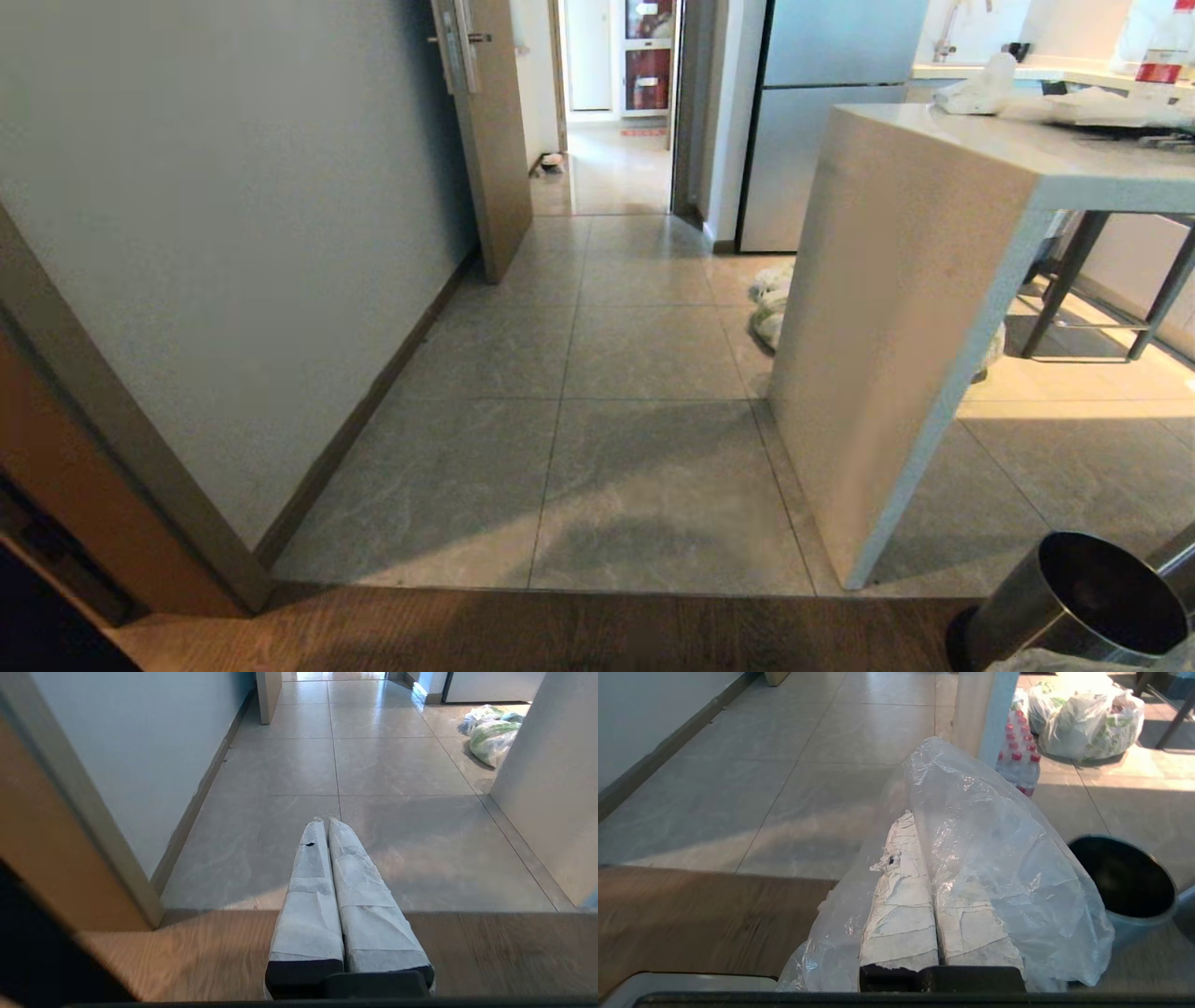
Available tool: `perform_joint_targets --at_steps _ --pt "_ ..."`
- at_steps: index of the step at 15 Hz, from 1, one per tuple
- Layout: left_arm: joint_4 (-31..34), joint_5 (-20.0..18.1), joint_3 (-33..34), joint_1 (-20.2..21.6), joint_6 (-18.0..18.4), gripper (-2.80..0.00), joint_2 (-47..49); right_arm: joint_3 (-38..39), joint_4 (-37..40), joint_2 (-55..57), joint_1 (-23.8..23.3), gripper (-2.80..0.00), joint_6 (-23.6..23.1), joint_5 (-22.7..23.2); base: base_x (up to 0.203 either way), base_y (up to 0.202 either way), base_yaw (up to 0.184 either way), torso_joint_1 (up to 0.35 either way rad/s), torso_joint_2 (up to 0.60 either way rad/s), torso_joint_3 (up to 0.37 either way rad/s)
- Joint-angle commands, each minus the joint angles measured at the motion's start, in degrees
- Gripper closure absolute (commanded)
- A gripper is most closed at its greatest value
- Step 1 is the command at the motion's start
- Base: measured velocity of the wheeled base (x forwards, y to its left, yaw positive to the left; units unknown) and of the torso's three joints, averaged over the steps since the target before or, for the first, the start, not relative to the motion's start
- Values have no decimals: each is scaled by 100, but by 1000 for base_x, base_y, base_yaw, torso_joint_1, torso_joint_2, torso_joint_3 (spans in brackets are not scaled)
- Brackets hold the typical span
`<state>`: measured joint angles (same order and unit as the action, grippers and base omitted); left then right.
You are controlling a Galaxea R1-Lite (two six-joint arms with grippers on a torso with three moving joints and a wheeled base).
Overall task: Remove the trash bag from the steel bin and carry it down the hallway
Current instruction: Put the trash bag at the door
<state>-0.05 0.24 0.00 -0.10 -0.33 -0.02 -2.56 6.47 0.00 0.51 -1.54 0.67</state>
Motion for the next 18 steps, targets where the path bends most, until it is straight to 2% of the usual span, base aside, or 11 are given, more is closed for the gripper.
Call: perform_joint_targets --at_steps 1,18 --pt "-3 2 9 1 -2 0 2 1 3 9 2 0 -5 3 192 0 2 -6 7 2" --pt "-4 2 9 1 -20 0 2 1 3 9 2 0 -5 3 190 0 1 2 2 3"
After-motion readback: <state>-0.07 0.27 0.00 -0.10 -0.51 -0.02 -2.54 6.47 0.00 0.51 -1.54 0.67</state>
